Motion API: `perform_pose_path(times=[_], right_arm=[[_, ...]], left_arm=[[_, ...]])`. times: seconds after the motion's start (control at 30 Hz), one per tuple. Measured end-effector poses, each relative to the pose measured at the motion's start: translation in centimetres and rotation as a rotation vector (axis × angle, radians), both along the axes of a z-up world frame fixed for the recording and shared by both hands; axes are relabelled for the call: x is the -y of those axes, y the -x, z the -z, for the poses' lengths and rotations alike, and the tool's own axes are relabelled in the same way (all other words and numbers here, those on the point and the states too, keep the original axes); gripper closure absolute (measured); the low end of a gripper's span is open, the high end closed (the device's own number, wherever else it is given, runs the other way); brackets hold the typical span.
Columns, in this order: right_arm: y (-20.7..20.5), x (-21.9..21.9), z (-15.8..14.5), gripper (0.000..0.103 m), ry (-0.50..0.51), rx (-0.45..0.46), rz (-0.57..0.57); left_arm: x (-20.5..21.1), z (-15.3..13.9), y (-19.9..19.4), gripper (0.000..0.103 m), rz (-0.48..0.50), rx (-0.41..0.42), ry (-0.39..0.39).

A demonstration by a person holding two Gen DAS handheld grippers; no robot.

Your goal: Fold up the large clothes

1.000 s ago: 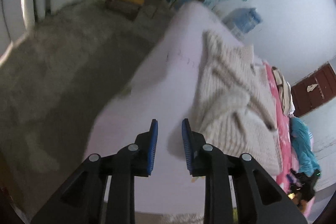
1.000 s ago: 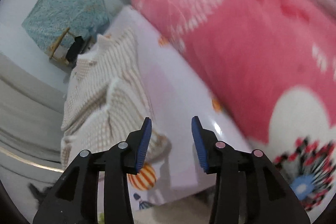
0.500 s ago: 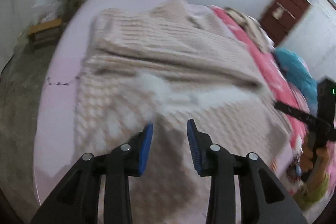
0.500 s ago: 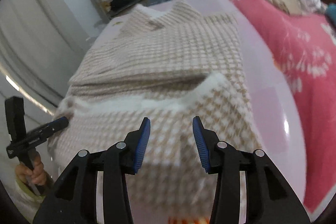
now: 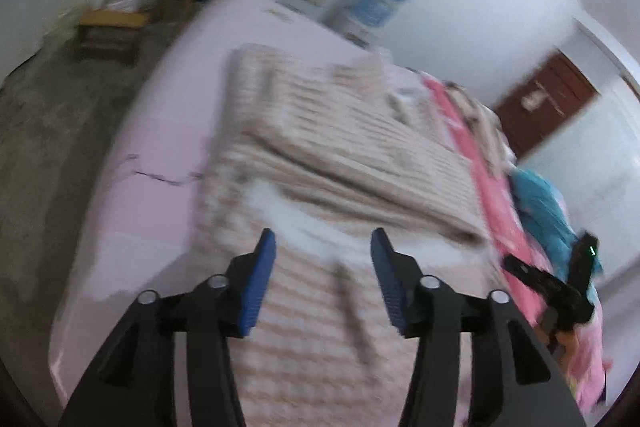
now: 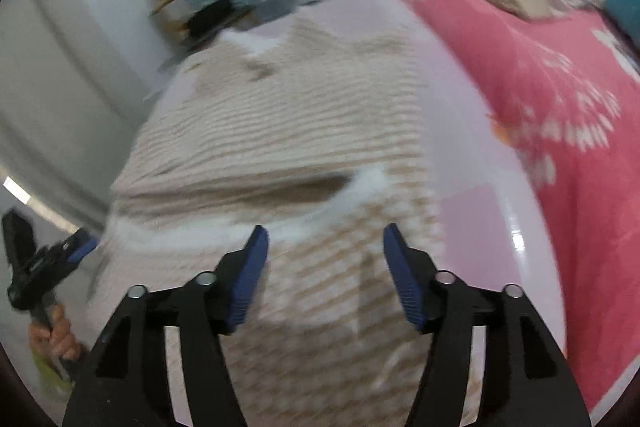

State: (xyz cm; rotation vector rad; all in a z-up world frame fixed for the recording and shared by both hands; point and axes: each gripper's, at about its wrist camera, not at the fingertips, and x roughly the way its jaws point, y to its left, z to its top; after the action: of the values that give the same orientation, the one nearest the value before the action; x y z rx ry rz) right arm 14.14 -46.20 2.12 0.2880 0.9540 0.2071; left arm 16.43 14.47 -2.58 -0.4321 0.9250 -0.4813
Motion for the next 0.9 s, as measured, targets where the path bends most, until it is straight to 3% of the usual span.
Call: perform_pose_path(times=[0.1, 0.17, 0.2, 0.27, 0.3, 0.33, 0.37, 0.4, 0.63, 0.73, 0.8, 0.9], right_arm=[[0.8, -2.7, 0.4, 0.037, 0.032, -0.033, -0.108], [0.9, -3.8, 1.3, 0.037, 0.09, -0.061, -0.126], [0.8, -4.3, 2.3, 0.038, 0.109, -0.091, -0.13], [0.9, -4.3, 3.3, 0.066, 0.076, -0.132, -0.13], [1.0, -4.4, 3.7, 0.074, 0.05, -0.149, -0.132], [1.1, -4.6, 3.6, 0.091, 0.067, -0.144, -0.129], [1.3, -4.9, 3.4, 0.098, 0.113, -0.131, -0.126], [1.4, -5.2, 3.1, 0.1, 0.133, -0.117, -0.127], [1.1, -4.9, -0.5, 0.101, 0.15, 0.023, -0.068], [0.0, -4.9, 1.1, 0.101, 0.157, -0.009, -0.06], [-0.4, -5.1, 3.1, 0.101, 0.159, -0.068, -0.065], [0.0, -4.7, 4.1, 0.098, 0.141, -0.094, -0.067]], left_arm=[[3.4, 1.0, 1.0, 0.051, 0.118, -0.067, -0.059], [5.1, 2.3, 1.2, 0.051, 0.13, -0.097, -0.136], [5.8, 2.9, 1.3, 0.057, 0.121, -0.102, -0.182], [6.8, 3.0, 1.7, 0.066, 0.105, -0.054, -0.251], [7.4, 2.9, 1.9, 0.08, 0.112, -0.028, -0.298], [7.8, 2.9, 2.0, 0.086, 0.12, -0.02, -0.314], [8.1, 2.9, 2.0, 0.093, 0.127, -0.018, -0.316], [8.3, 2.6, 2.0, 0.099, 0.118, -0.005, -0.334], [8.8, -0.7, 0.5, 0.1, 0.073, 0.137, -0.349], [9.6, 0.9, -1.0, 0.099, 0.077, 0.119, -0.392], [9.7, 3.0, -1.5, 0.099, 0.095, 0.063, -0.42], [8.9, 3.1, -1.1, 0.096, 0.095, 0.059, -0.4]])
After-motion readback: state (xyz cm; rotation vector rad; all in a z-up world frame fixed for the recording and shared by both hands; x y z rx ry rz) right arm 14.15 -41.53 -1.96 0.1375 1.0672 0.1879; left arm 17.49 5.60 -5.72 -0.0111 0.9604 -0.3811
